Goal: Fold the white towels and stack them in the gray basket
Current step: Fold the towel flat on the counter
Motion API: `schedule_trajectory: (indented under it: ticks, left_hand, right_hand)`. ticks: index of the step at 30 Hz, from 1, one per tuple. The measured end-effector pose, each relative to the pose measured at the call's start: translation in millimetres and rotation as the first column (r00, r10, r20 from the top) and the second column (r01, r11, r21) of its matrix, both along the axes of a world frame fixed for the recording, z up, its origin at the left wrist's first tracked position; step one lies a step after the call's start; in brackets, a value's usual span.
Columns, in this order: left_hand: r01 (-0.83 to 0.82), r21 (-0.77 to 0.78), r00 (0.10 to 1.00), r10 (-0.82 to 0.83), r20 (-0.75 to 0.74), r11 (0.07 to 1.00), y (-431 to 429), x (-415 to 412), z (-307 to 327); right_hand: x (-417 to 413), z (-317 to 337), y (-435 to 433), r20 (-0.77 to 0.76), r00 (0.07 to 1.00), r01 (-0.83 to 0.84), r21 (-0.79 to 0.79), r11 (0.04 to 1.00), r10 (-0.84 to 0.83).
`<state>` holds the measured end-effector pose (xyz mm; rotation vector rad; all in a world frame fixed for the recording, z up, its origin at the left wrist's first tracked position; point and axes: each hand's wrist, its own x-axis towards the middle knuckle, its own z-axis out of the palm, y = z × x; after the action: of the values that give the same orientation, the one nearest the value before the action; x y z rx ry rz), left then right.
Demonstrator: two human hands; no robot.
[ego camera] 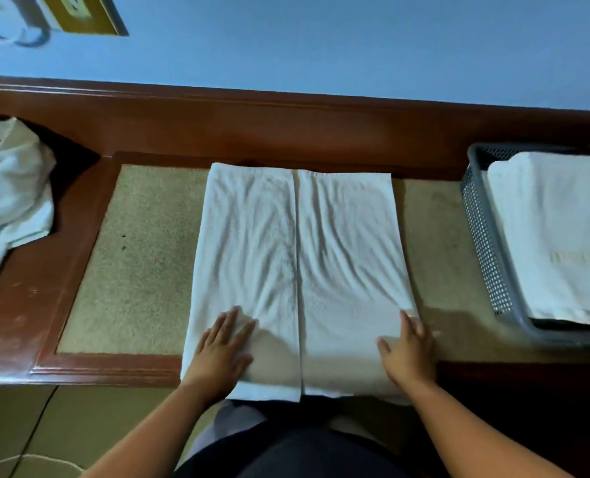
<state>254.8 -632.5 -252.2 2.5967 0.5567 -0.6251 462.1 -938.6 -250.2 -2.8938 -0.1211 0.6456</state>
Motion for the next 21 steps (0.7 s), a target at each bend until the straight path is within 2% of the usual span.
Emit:
schedule_trajectory:
  ticks: [2, 4, 8, 11, 13, 17, 21]
  left_hand:
    - [-0.060, -0.007, 0.998, 0.060, 0.003, 0.998, -7, -1, 0]
    - [-0.130, -0.017, 0.991, 0.130, -0.009, 0.991, -20, -2, 0]
    - [-0.241, -0.033, 0.971, 0.241, -0.002, 0.970, -45, -10, -1]
    - [-0.265, -0.044, 0.964, 0.266, 0.028, 0.963, -59, -20, 2]
    - [-0.257, -0.056, 0.964, 0.260, 0.060, 0.965, -61, -27, 4]
    - [-0.221, -0.023, 0.969, 0.222, 0.106, 0.975, -52, -35, 9]
    - [-0.180, -0.059, 0.981, 0.183, 0.058, 0.982, -25, -41, 15]
  right_hand:
    - [4, 3, -6, -0.020, 0.983, 0.179, -0.034, 0.983, -0.180]
    - [9, 4, -11, -0.078, 0.941, 0.332, 0.019, 0.943, -0.330]
    - [18, 0, -21, -0.187, 0.944, 0.287, 0.052, 0.957, -0.273]
    - [16, 8, -22, -0.262, 0.929, 0.320, 0.211, 0.924, -0.262]
    - [8, 12, -25, -0.247, 0.934, 0.326, 0.293, 0.899, -0.258]
    - [-20, 8, -32, -0.308, 0.922, 0.329, 0.309, 0.892, -0.234]
    - [-34, 17, -16, -0.241, 0.899, 0.431, 0.340, 0.836, -0.366]
